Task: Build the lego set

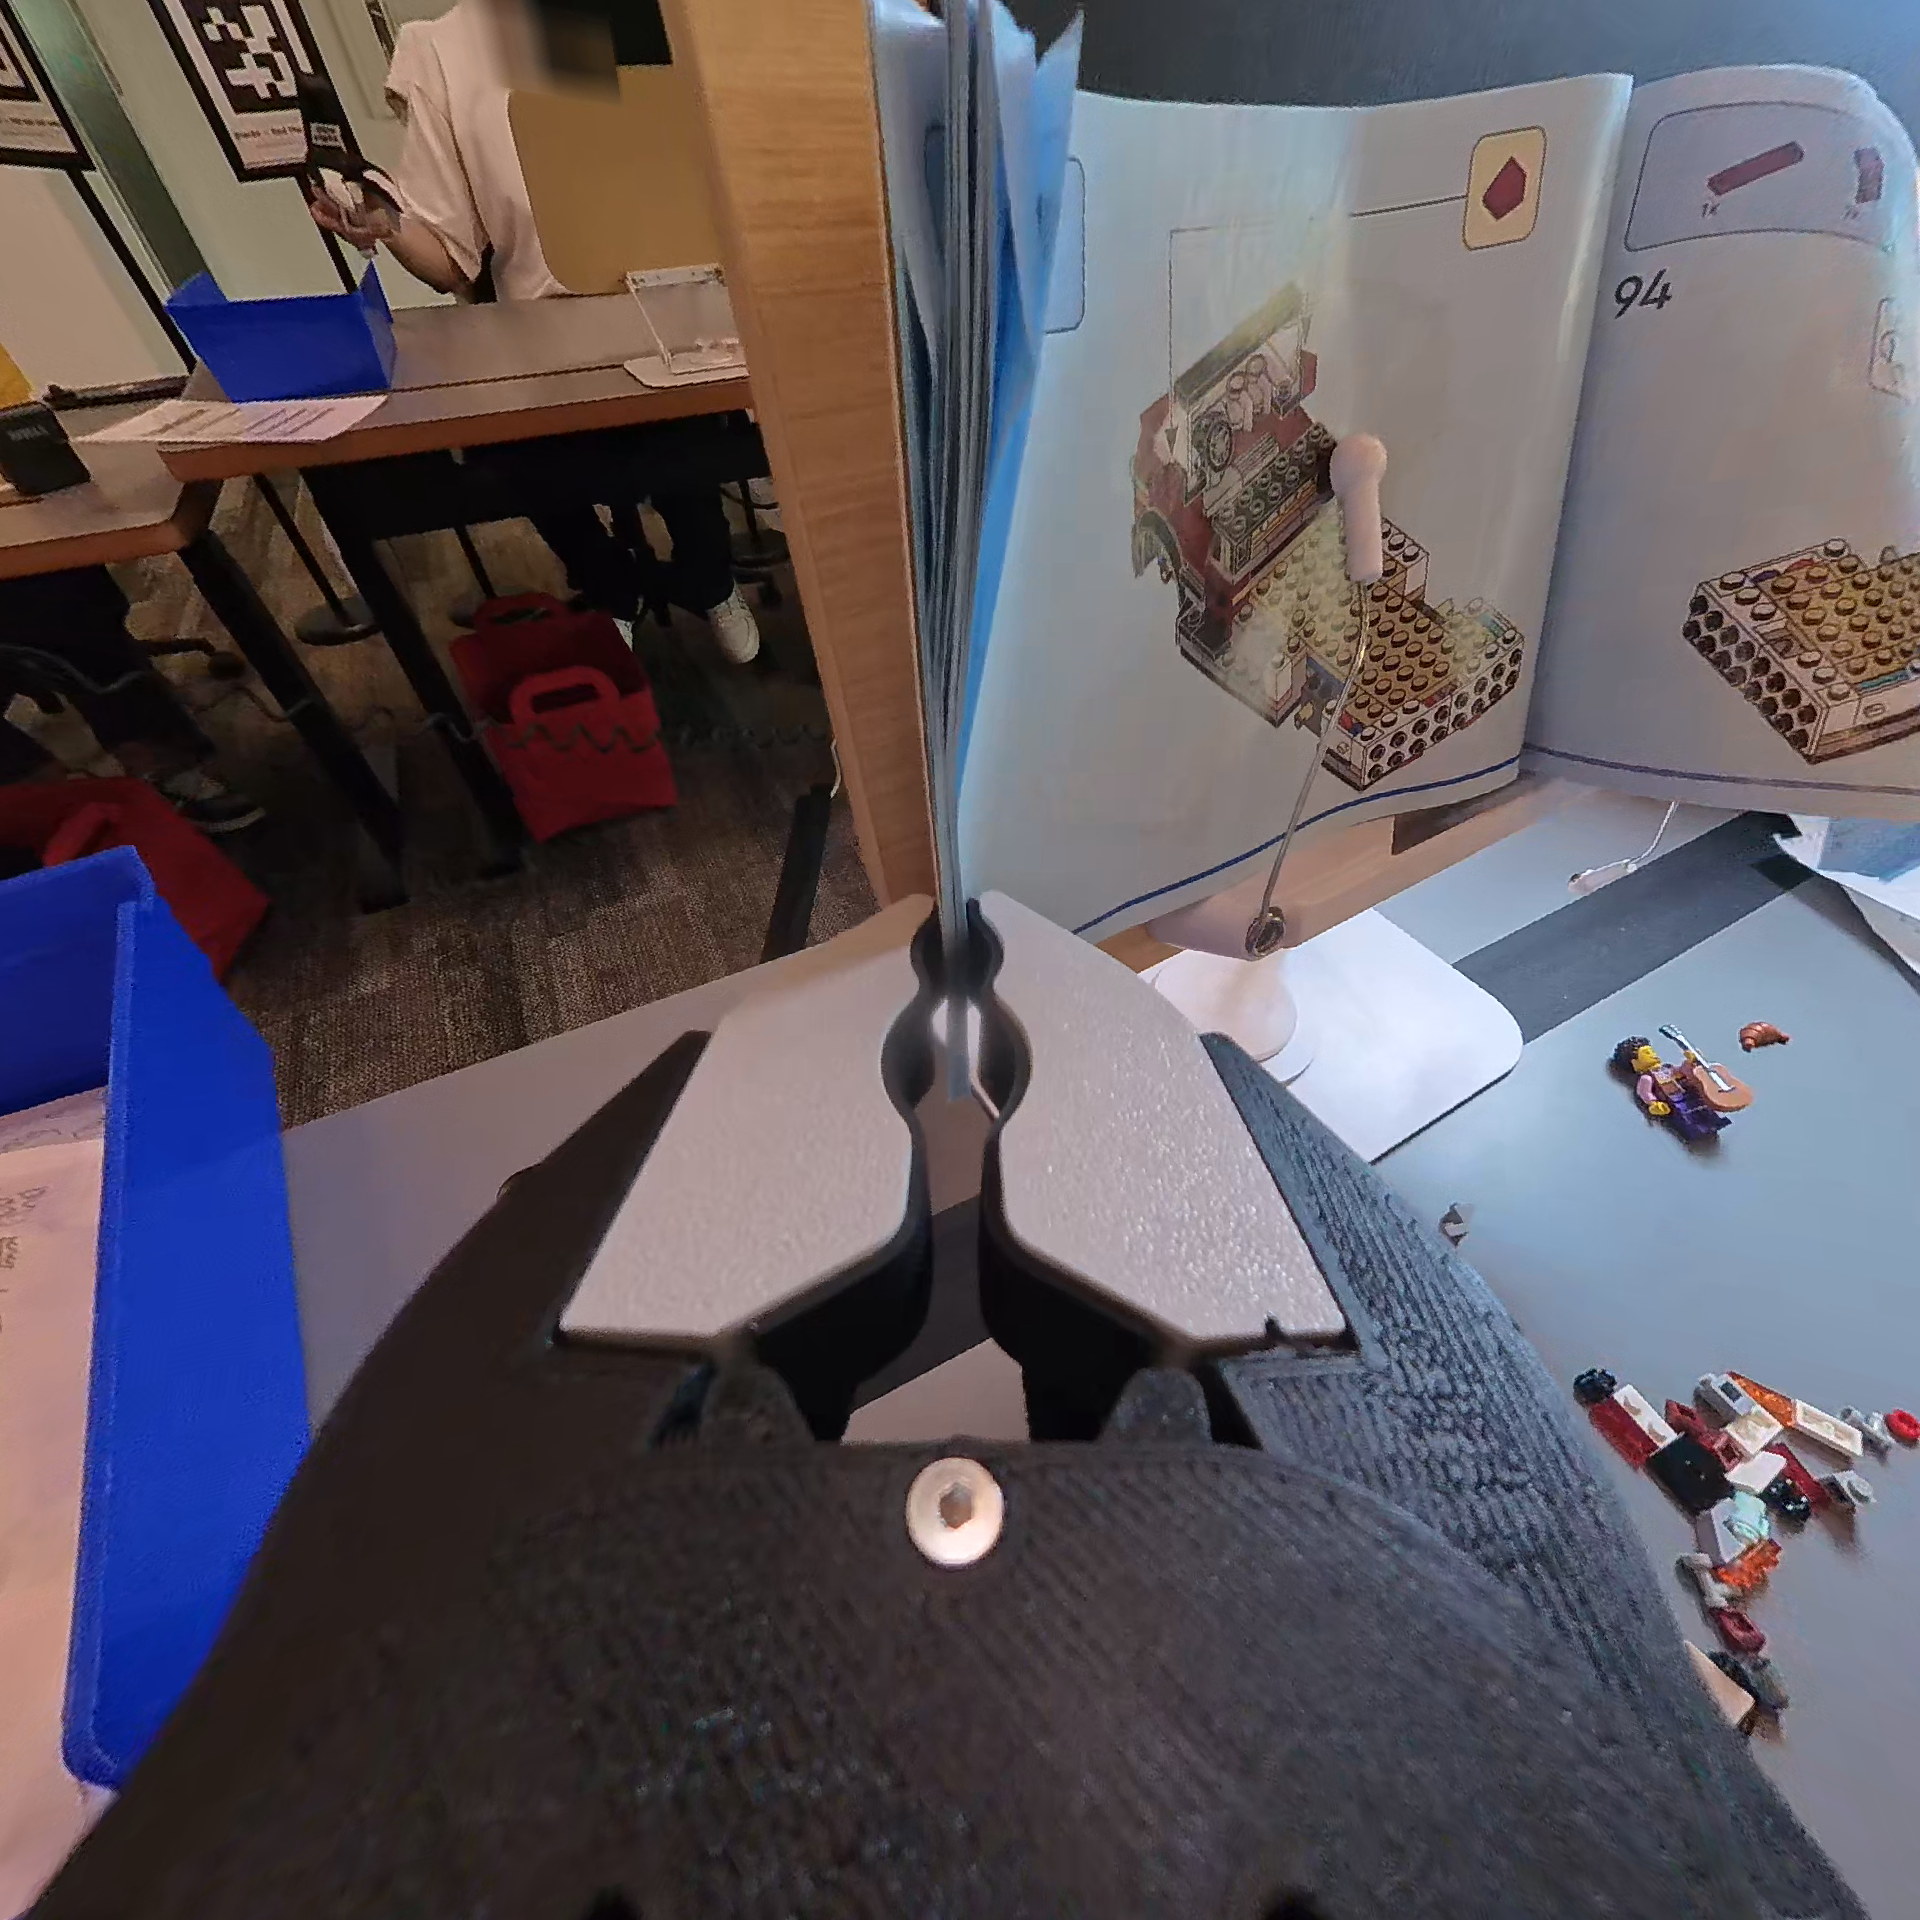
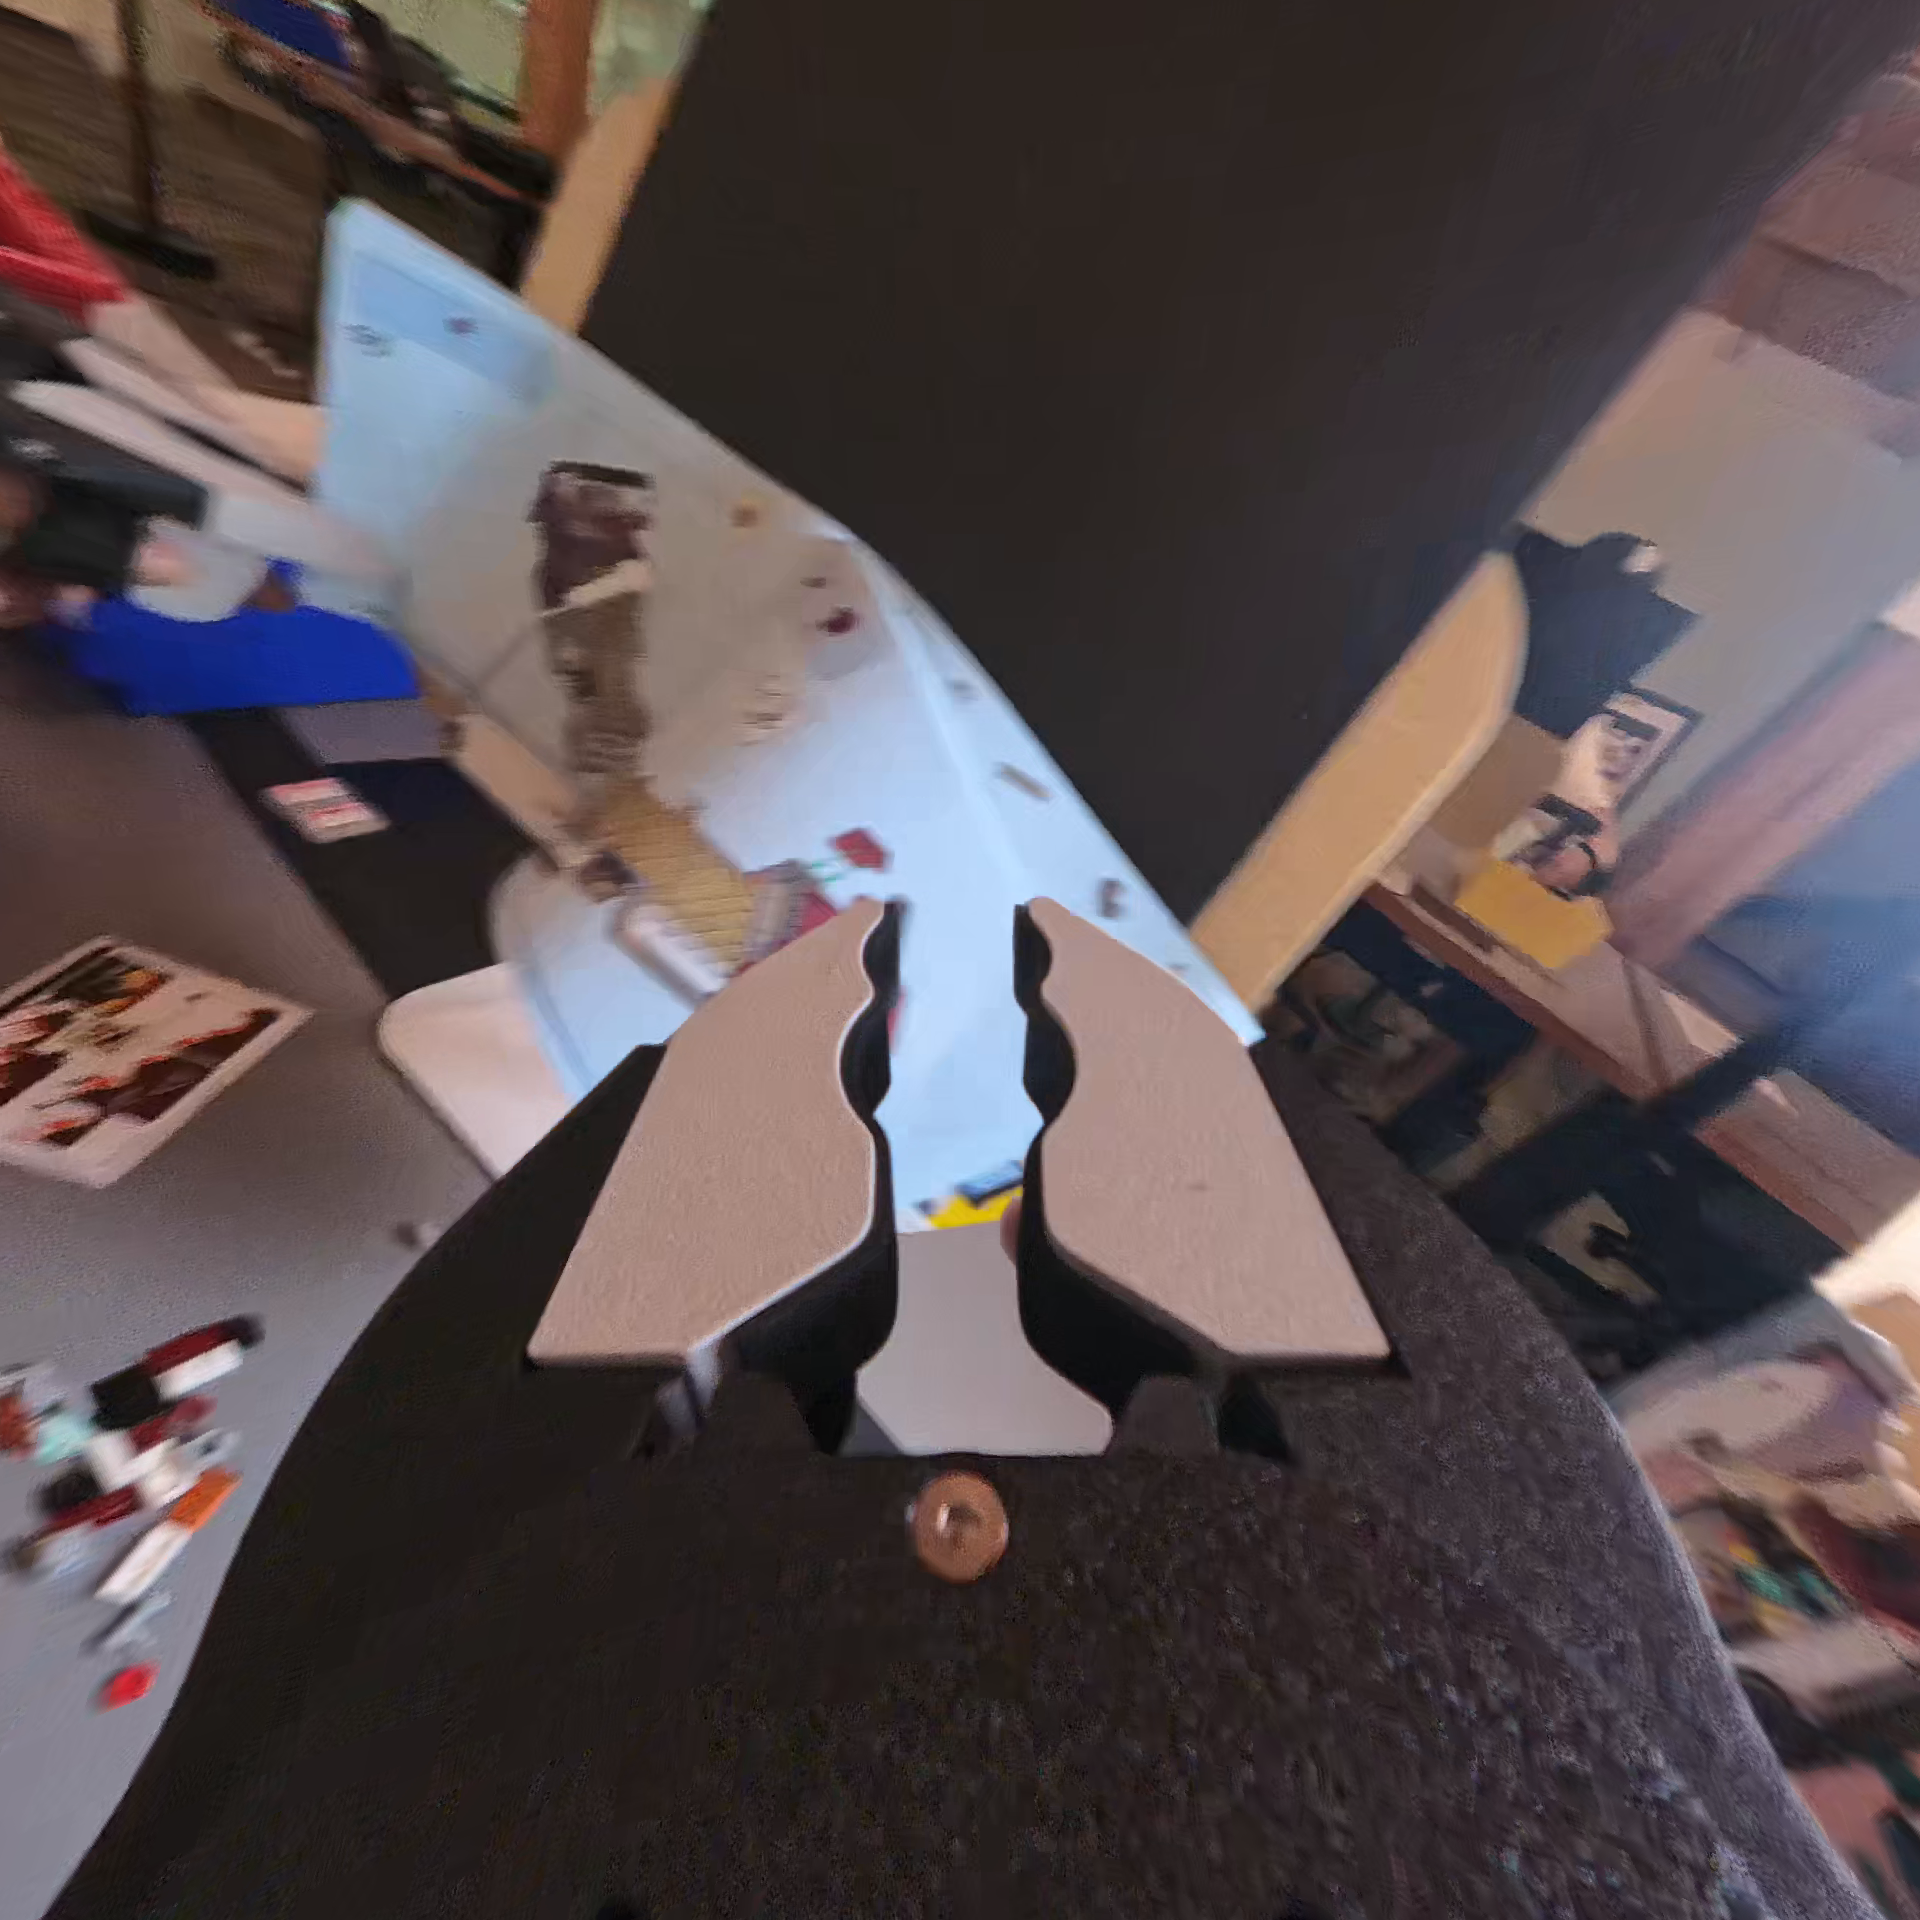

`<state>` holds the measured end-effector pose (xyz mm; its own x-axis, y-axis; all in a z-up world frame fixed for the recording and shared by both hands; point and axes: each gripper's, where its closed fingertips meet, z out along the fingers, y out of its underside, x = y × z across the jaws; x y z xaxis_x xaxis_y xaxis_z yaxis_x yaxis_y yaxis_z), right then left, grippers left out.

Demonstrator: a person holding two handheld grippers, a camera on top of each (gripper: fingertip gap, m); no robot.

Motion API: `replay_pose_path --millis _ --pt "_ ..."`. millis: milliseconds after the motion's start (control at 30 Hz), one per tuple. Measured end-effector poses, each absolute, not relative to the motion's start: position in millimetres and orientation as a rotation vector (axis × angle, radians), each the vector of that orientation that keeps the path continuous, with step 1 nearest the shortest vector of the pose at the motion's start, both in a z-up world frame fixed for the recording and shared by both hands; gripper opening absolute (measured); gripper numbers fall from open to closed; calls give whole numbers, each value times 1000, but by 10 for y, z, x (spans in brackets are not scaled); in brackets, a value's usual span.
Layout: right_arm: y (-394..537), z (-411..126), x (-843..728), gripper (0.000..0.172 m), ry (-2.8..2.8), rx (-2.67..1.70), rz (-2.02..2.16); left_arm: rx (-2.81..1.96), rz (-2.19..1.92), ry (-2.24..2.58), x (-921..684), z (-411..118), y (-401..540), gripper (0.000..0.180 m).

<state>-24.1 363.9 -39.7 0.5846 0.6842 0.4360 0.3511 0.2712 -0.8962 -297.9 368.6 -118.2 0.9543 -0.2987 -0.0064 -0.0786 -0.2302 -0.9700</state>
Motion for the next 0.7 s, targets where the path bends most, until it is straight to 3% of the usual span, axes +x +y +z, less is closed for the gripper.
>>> replay_pose_path --millis 133,267,367,467,700 --pt "3130 -936 -896 21 -1241 -1335 297 -1796 -223 268 -2982 -1186 3696 3" --pt "3256 -1332 -1227 22 -1305 -1408 128 -1799 -236 257 -2985 -1188 3697 3" --pt "3561 -1334 -1193 4 -1250 -1502 92 -1806 -244 255 -3002 -1205 3692 3" --pt "3868 -1352 -1008 16 -1217 -1625 54 -1814 -275 234 -3058 -1244 3681 3" --pt "4082 -1326 -792 15 -1157 -1745 109 -1796 -302 241 -3072 -1210 3655 3"
